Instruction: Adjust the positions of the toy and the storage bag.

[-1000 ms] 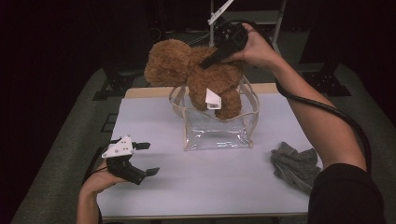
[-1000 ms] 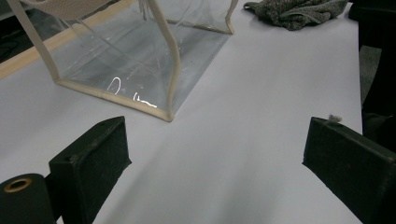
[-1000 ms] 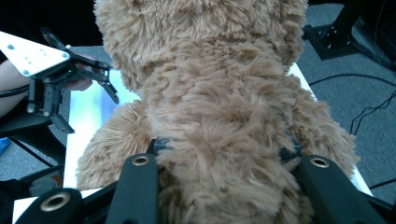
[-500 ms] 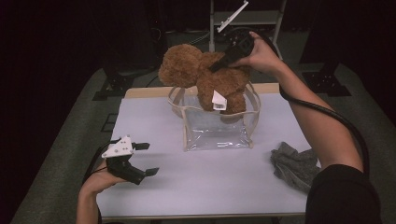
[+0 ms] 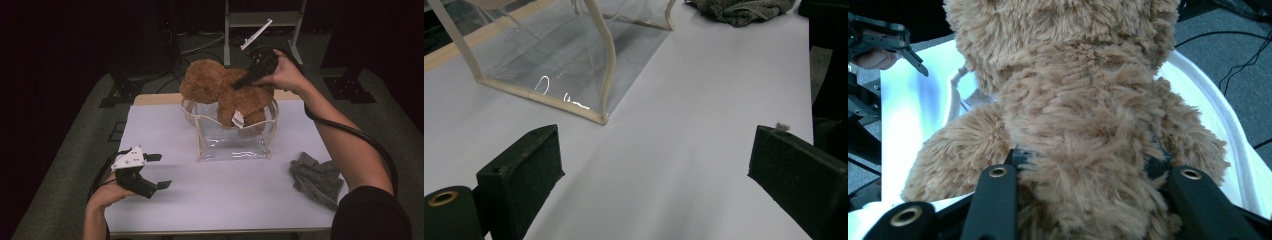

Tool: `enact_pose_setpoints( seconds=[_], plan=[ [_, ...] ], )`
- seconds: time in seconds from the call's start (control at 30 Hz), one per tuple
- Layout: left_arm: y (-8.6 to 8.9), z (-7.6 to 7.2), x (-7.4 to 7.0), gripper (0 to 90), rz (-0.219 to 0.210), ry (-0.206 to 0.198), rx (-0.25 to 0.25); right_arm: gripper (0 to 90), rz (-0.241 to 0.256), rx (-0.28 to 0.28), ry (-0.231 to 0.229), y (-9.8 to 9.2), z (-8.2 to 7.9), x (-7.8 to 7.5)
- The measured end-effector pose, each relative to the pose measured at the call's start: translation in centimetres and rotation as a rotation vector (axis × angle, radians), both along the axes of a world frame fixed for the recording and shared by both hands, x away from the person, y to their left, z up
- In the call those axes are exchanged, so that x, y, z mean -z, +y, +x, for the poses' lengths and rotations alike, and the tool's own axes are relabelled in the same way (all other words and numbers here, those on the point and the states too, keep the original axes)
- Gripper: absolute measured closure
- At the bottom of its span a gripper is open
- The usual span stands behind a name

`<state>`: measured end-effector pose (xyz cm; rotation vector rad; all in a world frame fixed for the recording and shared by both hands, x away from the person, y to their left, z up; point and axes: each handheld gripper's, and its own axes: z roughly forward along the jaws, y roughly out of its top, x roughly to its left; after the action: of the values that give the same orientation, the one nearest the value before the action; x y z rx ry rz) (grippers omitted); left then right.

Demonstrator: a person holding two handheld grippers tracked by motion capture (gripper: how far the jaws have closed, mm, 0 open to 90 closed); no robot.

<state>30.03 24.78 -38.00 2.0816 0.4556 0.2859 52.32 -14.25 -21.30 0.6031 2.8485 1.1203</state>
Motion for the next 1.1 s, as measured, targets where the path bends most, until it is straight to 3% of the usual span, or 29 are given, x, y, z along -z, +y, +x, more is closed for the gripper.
enact_pose_setpoints(
  seconds=[0.17, 0.33, 0.77, 1.1],
  plan=[
    [0.0, 0.0, 0.0, 6.1, 0.0, 0.003, 0.001, 56.5, -0.015, 0.029, 0.02, -0.8, -0.1, 1.4],
    [0.0, 0.0, 0.0, 6.2, 0.001, 0.004, 0.002, 56.4, -0.027, 0.021, 0.027, -0.9, -0.4, 2.5],
    [0.1, 0.0, 0.2, 6.1, -0.003, 0.012, 0.003, 56.1, -0.116, 0.02, 0.076, -0.1, -0.9, 5.8],
    [0.1, 0.0, 0.3, 6.1, -0.005, 0.015, 0.0, 47.6, -0.18, 0.018, 0.061, 0.6, -0.9, 7.0]
  ],
)
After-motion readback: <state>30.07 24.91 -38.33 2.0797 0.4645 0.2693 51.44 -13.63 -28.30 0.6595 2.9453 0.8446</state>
